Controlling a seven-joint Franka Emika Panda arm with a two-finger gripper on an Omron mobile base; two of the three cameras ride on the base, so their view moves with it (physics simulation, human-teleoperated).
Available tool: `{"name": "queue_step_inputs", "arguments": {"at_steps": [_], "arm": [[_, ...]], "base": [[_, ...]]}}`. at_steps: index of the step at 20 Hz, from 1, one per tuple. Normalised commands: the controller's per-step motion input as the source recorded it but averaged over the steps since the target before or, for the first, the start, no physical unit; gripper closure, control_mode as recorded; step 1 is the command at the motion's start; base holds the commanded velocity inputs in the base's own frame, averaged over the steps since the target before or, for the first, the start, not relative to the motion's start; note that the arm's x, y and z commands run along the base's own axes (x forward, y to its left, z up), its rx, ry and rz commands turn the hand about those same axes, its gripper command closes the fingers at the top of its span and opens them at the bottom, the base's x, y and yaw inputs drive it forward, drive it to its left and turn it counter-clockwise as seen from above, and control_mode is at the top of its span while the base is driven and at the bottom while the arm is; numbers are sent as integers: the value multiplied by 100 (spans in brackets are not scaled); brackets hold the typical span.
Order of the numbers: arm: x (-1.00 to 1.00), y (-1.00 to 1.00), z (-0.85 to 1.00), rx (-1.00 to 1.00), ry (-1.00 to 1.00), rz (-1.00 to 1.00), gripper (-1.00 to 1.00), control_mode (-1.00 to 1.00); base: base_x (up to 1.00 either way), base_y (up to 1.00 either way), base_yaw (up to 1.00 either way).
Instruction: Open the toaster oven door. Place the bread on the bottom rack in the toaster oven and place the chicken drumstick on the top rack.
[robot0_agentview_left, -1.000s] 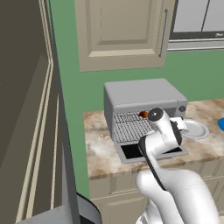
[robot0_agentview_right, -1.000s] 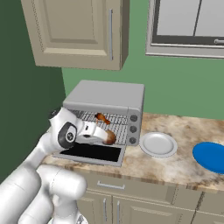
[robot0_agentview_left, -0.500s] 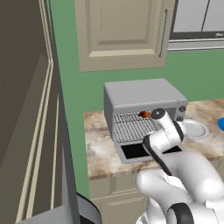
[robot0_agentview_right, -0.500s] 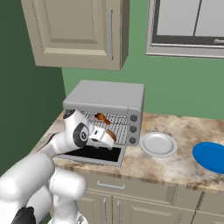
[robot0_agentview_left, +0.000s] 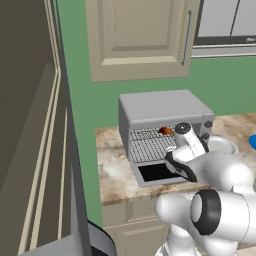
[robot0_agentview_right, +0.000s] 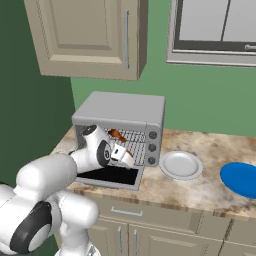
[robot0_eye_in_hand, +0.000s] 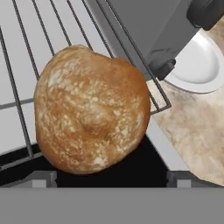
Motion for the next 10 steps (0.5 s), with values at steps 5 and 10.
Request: {"name": "queue_step_inputs", "arguments": {"at_steps": [5,10], "arm": [[39,17,-7,5,-9,0,-100,-100],[20,13,-10,4,-12,0,-100,-100]], "base": [[0,0,0],[0,0,0]]}}
